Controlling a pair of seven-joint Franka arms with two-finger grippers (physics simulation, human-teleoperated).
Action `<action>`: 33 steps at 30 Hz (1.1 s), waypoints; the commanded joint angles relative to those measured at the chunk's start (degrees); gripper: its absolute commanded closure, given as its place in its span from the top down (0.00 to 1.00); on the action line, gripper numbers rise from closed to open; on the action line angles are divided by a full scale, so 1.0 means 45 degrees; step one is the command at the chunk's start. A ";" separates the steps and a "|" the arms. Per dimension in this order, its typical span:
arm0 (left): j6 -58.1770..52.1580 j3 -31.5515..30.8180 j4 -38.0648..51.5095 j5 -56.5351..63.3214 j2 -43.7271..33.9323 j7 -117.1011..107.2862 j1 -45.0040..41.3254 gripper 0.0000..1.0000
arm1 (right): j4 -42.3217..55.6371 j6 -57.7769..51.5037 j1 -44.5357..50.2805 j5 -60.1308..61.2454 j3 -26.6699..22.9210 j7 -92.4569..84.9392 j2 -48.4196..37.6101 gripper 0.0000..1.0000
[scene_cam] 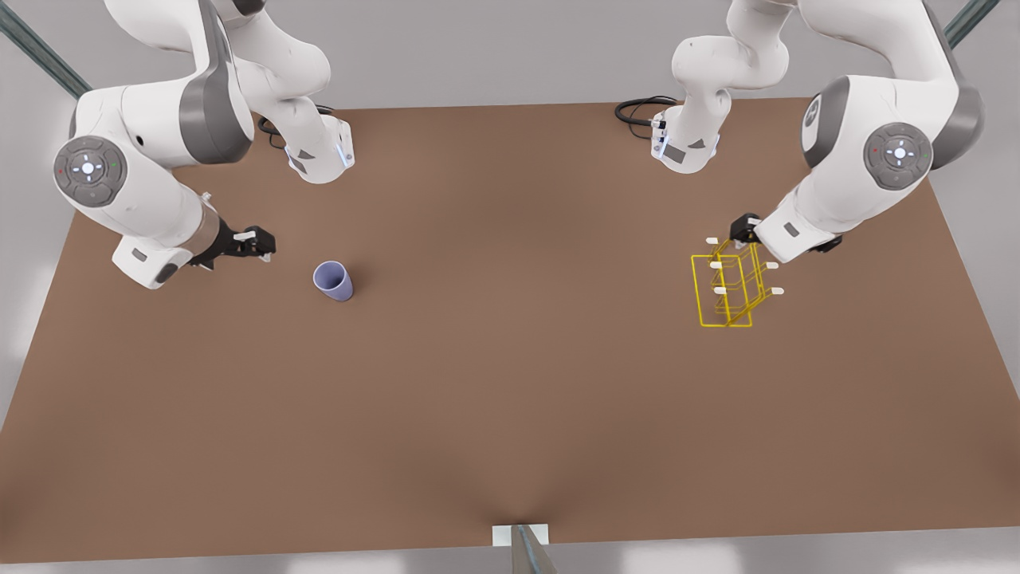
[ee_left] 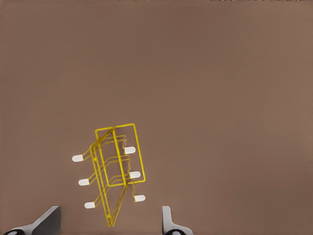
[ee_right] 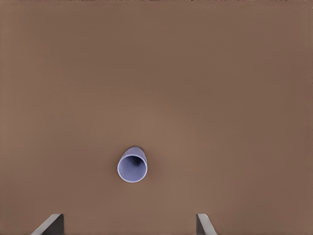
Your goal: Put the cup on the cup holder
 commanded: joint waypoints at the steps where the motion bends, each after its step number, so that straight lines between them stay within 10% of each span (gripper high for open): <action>1: 0.0137 -0.0007 0.0006 0.0033 -0.0016 0.0029 0.0025 1.00 | 0.0015 0.0185 -0.0014 -0.0003 -0.0031 0.0036 -0.0013 1.00; 10: 0.0118 0.0032 0.0006 0.0033 0.0004 0.0029 0.0083 1.00 | -0.0335 0.0106 0.4497 0.0192 -0.0774 0.3687 0.1452 1.00; 21: 0.0098 0.0130 -0.0014 0.0053 0.0062 0.0127 0.0103 1.00 | -0.9984 1.0027 0.3795 -0.0745 -0.0735 0.3063 -0.1185 1.00; 33: 0.0098 0.0130 -0.0014 0.0092 0.0179 0.0127 0.0103 1.00 | -1.2309 1.2392 0.3893 -0.0765 -0.0715 0.3278 -0.1341 1.00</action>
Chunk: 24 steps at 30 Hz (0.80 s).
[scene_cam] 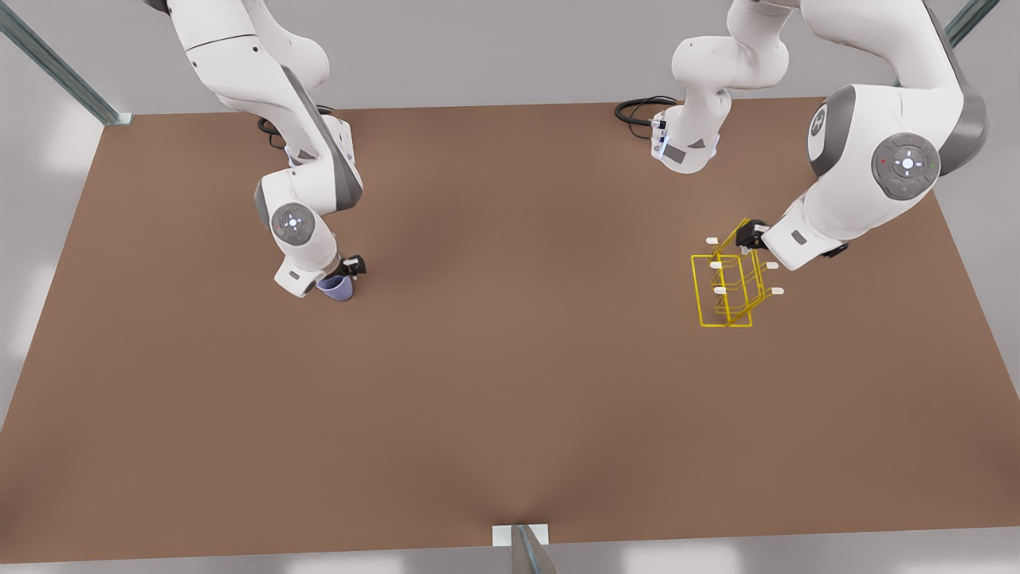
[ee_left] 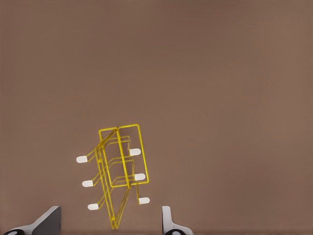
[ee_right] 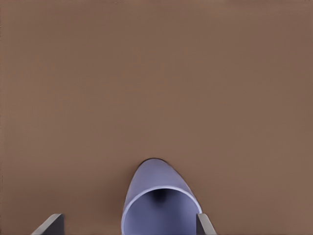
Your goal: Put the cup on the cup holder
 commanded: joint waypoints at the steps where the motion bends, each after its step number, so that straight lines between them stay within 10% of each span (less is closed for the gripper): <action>1: -0.0005 -0.0006 0.0003 0.0026 -0.0007 0.0058 0.0018 1.00 | -0.0009 0.1114 0.1352 0.0005 0.0007 0.0761 0.0010 1.00; 24: -0.0181 0.0033 0.0003 0.0026 0.0188 0.0058 0.0018 1.00 | -0.1532 0.1876 0.1295 0.0025 0.0280 0.1601 -0.0283 1.00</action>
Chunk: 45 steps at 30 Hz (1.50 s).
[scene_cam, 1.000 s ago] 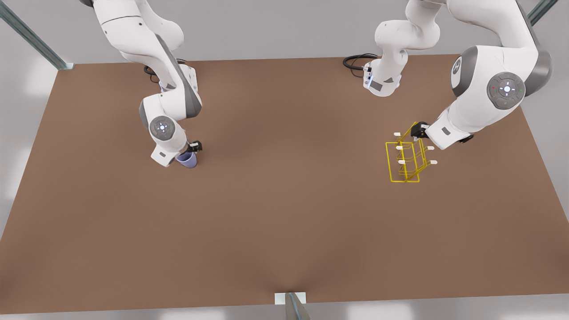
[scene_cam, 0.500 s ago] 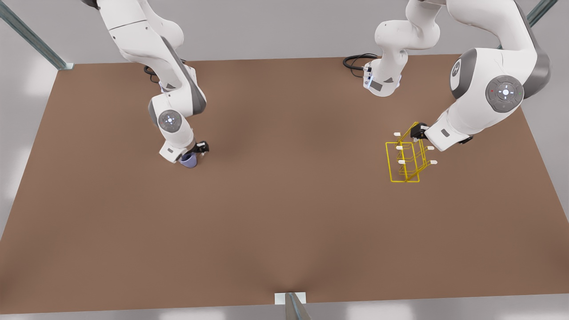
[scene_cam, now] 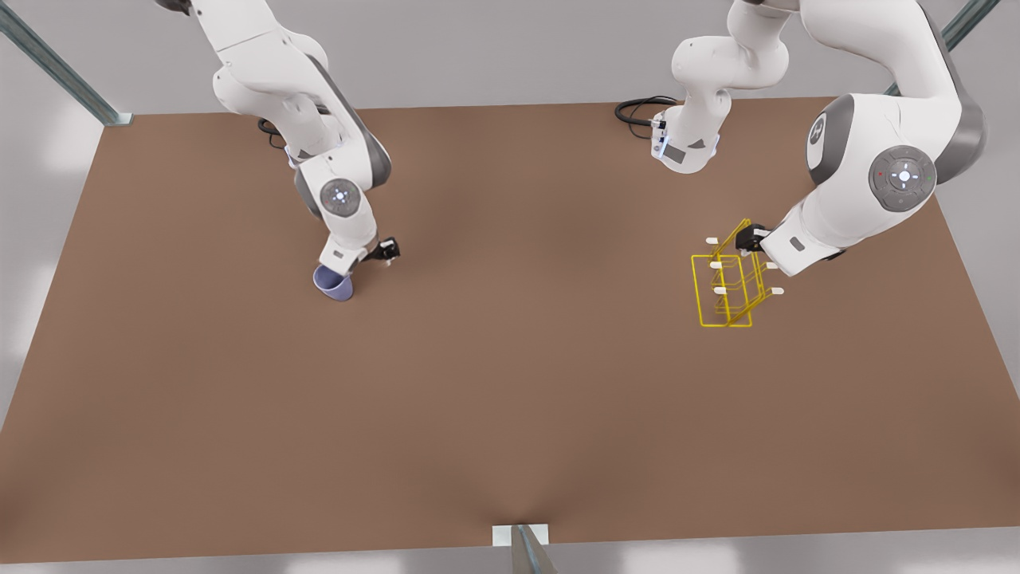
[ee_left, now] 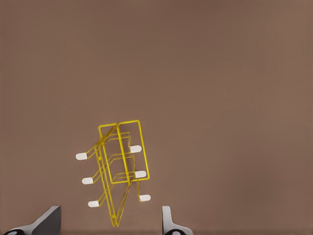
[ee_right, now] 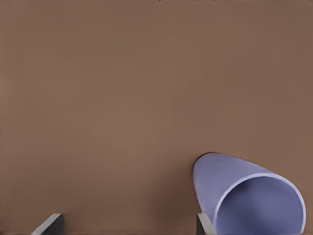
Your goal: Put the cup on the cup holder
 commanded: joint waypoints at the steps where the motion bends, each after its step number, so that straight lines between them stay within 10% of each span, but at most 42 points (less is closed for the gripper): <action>1: -0.0015 -0.0005 0.0004 0.0007 -0.0013 0.0024 0.0001 1.00 | 0.0011 -0.0003 -0.0832 0.0022 -0.0033 0.0437 -0.0103 1.00; 16: 0.0004 -0.0005 0.0004 0.0026 0.0007 0.0024 0.0001 1.00 | 0.0949 -0.1644 -0.1478 -0.0017 -0.2044 -0.1867 -0.0045 1.00; 38: -0.0015 -0.0005 0.0023 0.0046 0.0065 -0.0015 0.0059 1.00 | 0.0949 -0.1468 -0.0267 0.0159 -0.1811 -0.1613 0.0053 1.00; 45: -0.0015 -0.0005 0.0023 0.0065 0.0182 -0.0015 0.0059 1.00 | 0.2881 -0.2267 -0.0189 0.0979 0.0045 -0.0715 0.1087 1.00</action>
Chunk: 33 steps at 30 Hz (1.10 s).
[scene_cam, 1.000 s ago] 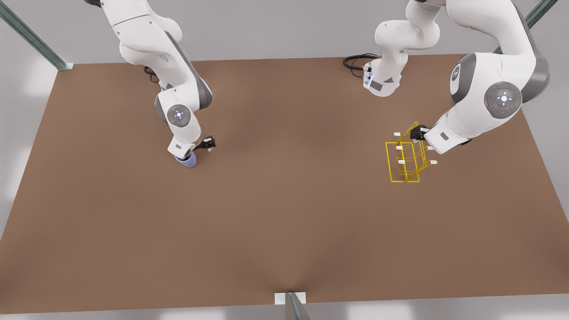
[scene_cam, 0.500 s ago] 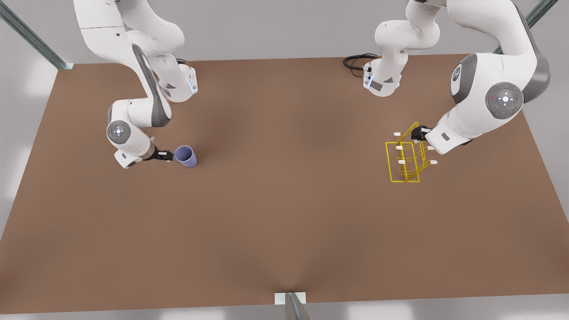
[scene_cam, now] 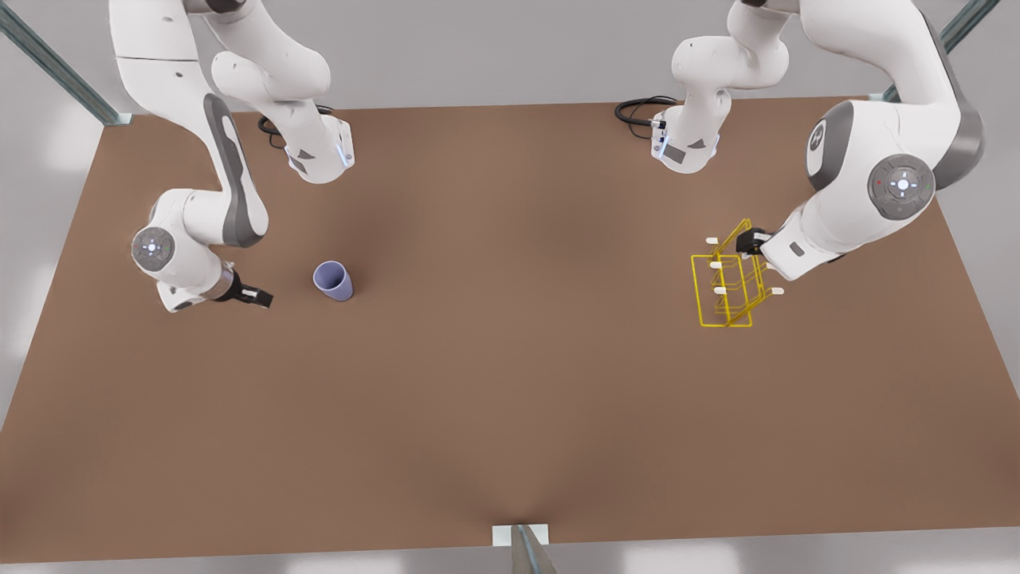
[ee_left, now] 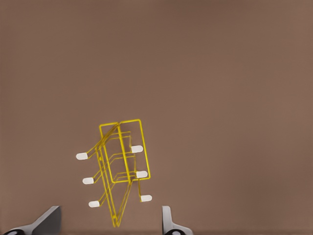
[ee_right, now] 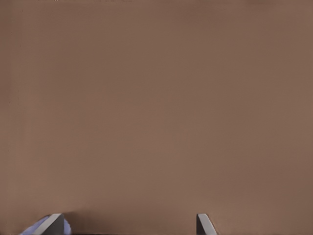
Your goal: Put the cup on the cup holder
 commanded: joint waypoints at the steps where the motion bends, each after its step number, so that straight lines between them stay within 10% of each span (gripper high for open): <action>1: -0.0011 -0.0005 0.0006 0.0017 0.0013 -0.0031 0.0000 1.00 | 0.0866 -0.1195 0.6040 0.0259 0.0222 0.0471 0.0243 1.00; 33: -0.0011 -0.0024 0.0181 0.0525 0.0189 -0.0071 -0.0039 1.00 | -0.0305 -0.1607 0.5376 -0.0385 -0.0325 0.0705 -0.0285 1.00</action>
